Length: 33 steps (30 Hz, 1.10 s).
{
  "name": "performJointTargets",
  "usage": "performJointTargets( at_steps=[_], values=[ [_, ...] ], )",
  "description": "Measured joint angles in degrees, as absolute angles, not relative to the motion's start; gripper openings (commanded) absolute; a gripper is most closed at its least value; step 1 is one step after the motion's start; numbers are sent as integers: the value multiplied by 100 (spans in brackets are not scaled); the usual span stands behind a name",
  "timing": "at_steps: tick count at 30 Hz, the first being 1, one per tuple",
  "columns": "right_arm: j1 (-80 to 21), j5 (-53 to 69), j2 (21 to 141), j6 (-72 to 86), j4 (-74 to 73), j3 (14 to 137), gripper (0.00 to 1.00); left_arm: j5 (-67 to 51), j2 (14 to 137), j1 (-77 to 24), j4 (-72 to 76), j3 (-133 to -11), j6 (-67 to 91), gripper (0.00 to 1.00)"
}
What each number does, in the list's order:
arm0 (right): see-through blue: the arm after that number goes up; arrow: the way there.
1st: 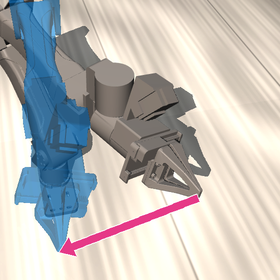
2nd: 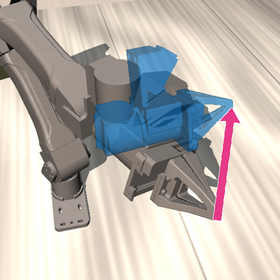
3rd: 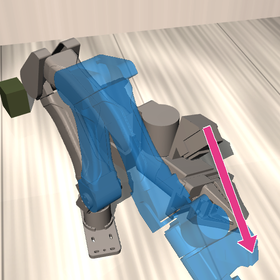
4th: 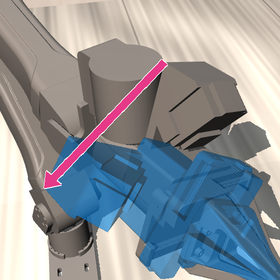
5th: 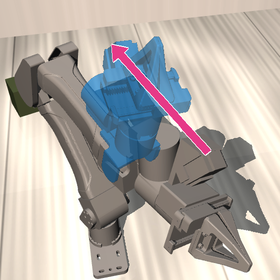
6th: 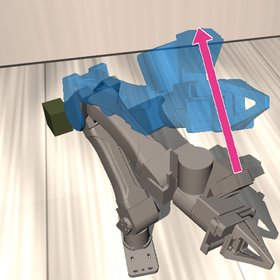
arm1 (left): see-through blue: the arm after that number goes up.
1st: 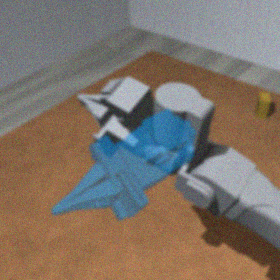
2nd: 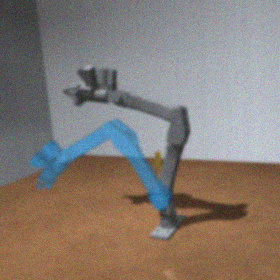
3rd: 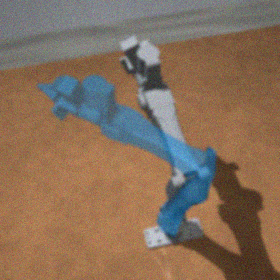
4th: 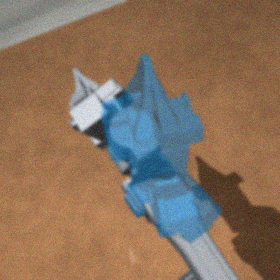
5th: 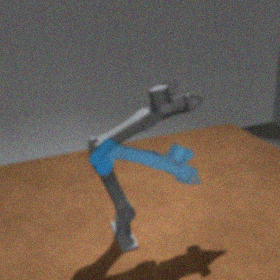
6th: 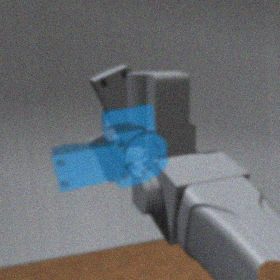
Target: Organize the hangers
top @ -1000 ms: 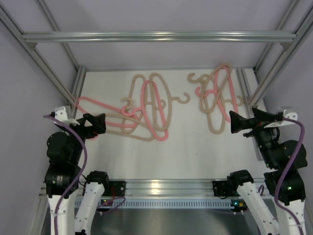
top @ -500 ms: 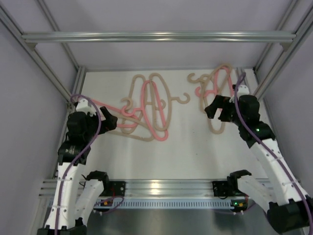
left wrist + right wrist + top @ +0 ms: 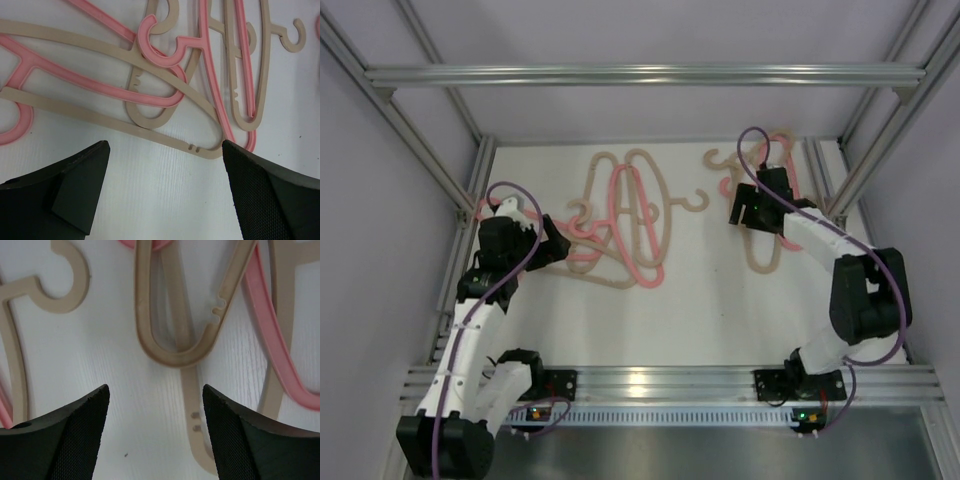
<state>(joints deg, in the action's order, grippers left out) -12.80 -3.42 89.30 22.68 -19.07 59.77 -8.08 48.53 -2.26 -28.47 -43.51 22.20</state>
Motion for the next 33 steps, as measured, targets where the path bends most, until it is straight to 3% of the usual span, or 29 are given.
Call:
performJointTargets(
  at_steps=[9,19,26,29,33],
  values=[
    [-1584,-1085,10683,2250,-1264,7269,56,-768,4615,-226,-2781,-4141,2134,98],
    [-1811,-1870,11813,2224,-1330,8342,40,-766,4611,-226,-2714,-4108,2134,98],
    [-1817,-2038,12007,2314,-1553,8383,38,-762,4571,-226,-2698,-4099,2134,98],
    [-1826,-2060,12046,2353,-1627,8455,30,-762,4543,-226,-2698,-4097,2137,98],
    [-1850,-2047,12066,2353,-1662,8490,5,-762,4508,-226,-2698,-4091,2137,98]
  ],
)
